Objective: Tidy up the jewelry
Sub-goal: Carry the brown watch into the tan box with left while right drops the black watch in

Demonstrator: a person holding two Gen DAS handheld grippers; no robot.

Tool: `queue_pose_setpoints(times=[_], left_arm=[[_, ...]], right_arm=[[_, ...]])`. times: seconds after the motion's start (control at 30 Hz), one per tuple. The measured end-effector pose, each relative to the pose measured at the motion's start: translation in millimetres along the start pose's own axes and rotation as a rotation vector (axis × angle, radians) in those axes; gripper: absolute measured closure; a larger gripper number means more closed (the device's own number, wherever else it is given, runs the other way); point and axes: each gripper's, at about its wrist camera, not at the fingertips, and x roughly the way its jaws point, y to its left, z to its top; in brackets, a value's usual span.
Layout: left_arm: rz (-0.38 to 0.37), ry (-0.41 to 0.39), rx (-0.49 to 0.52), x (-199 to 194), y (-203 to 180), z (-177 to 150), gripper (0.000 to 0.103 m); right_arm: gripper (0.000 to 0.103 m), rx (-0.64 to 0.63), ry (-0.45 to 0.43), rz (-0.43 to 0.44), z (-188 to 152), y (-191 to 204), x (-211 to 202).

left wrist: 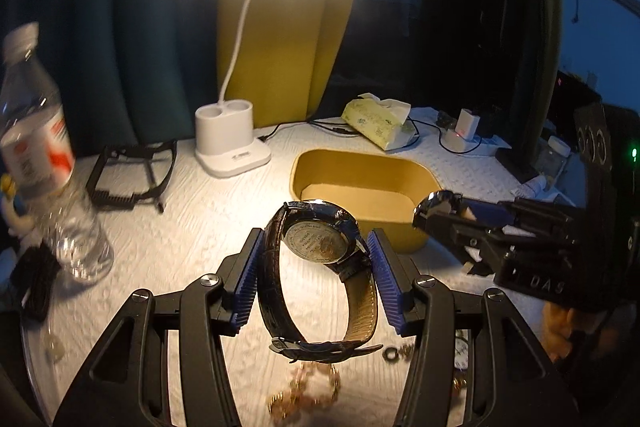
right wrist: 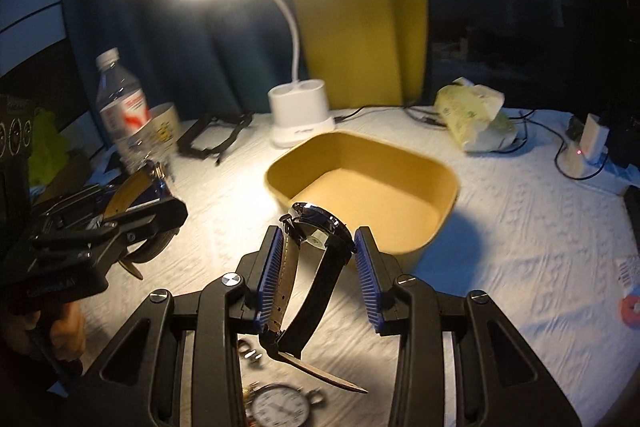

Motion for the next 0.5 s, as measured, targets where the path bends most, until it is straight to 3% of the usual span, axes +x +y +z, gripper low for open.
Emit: queue_pose_setpoints(times=[0.5], left_arm=[[0.011, -0.007, 0.076, 48.6, -17.3, 29.1, 0.048]], right_arm=[[0.066, 0.023, -0.019, -0.051, 19.1, -36.6, 20.2]])
